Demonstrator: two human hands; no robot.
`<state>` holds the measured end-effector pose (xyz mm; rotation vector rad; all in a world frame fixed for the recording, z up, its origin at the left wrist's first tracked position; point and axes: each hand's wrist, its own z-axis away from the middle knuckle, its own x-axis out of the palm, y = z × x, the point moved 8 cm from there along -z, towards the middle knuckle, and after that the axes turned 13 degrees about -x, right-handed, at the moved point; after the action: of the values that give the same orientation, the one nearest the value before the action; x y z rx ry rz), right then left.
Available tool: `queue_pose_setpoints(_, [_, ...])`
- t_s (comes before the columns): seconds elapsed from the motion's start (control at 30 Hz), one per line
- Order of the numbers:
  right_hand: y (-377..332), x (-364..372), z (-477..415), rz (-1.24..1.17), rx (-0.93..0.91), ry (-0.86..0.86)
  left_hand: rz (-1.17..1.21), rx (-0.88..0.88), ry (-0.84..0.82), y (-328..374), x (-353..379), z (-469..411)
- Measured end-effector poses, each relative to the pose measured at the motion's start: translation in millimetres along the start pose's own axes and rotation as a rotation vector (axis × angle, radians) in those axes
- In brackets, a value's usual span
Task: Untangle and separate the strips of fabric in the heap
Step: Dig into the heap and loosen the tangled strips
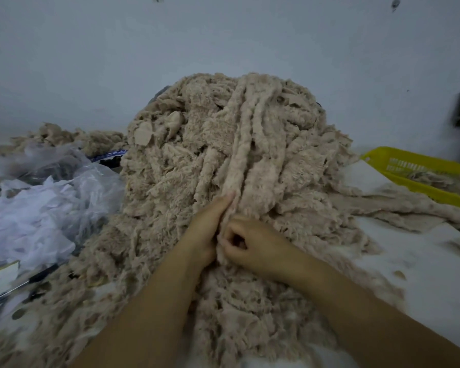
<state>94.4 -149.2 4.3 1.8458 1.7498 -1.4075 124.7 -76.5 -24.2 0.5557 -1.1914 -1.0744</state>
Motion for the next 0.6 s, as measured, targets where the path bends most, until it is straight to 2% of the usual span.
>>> queue_pose_setpoints(0.1, [10,10,4,0.028,0.031,-0.079,0.156,-0.038,0.011,3,-7,2])
queue_pose_setpoints(0.17, [25,-4,9,-0.006,0.110,0.036,0.116,0.035,0.068,8,-12,0])
queue_pose_setpoints(0.23, [39,-25,16,-0.100,0.241,0.243,-0.114,0.150,0.166,13,-11,2])
queue_pose_setpoints(0.3, [53,-36,24,-0.189,0.376,0.387,-0.444,0.269,0.202,13,2,8])
queue_pose_setpoints(0.33, [59,-36,27,-0.240,0.429,0.401,-0.568,0.304,0.187,10,10,10])
queue_pose_setpoints(0.4, [67,-29,29,-0.328,0.491,0.383,-0.664,0.338,0.170,6,20,12])
queue_pose_setpoints(0.47, [74,-30,33,-0.347,0.537,0.400,-0.597,0.371,0.205,10,17,13])
queue_pose_setpoints(0.6, [73,-43,38,-0.201,0.534,0.380,-0.034,0.295,0.317,19,-20,6])
